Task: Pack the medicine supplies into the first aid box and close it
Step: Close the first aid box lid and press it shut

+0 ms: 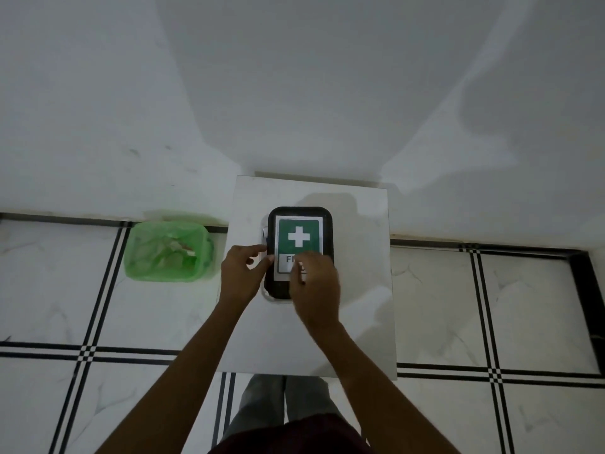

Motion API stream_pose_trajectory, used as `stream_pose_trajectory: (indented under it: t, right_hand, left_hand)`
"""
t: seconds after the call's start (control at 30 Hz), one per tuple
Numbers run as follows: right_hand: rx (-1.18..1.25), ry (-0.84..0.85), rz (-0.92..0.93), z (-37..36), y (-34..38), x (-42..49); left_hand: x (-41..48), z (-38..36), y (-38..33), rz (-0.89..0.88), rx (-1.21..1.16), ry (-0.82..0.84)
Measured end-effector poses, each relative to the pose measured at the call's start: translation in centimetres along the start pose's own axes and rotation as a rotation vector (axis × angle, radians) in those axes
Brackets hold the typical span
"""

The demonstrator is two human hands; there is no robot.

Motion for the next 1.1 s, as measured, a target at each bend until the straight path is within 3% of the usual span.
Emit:
stream_pose_trajectory:
  t: [0.07, 0.17, 0.23, 0.43, 0.7, 0.9, 1.1]
  right_hand:
    - [-0.009, -0.047, -0.249, 1.6, -3.2, 0.4]
    - [0.081, 0.117, -0.510, 1.4, -7.4, 0.5]
    - [0.129, 0.195, -0.480, 0.9, -7.9, 0.7]
    - [0.108, 0.210, -0.378, 0.7, -6.4, 1.5]
    - [0.066, 0.259, -0.417, 0.9, -6.3, 1.2]
    - [0.134, 0.459, -0.439, 1.1, -7.6, 1.4]
    - [0.185, 0.437, -0.515, 0.7, -7.7, 1.4]
  left_hand:
    - [-0.3, 0.1, 0.1, 0.039, 0.004, -0.052]
    - [-0.9, -0.3, 0.6, 0.109, -0.011, -0.049]
    - [-1.3, -0.7, 0.6, 0.113, -0.030, -0.042]
    - [-2.0, 0.2, 1.2, 0.121, -0.123, -0.128]
    - [-3.0, 0.0, 2.3, 0.206, -0.181, -0.088]
    - [-2.3, 0.0, 1.7, 0.194, -0.146, -0.099]
    - [-2.9, -0.6, 2.3, 0.250, -0.221, -0.117]
Point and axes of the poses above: each hand's wrist, its own x-axis towards the middle knuckle, its own z-axis out of the back of the hand, y = z × x, the point moved 6 cm from there along x, towards the middle knuckle, and after that the axes turned 10 degrees about y, right-handed, at the moved point
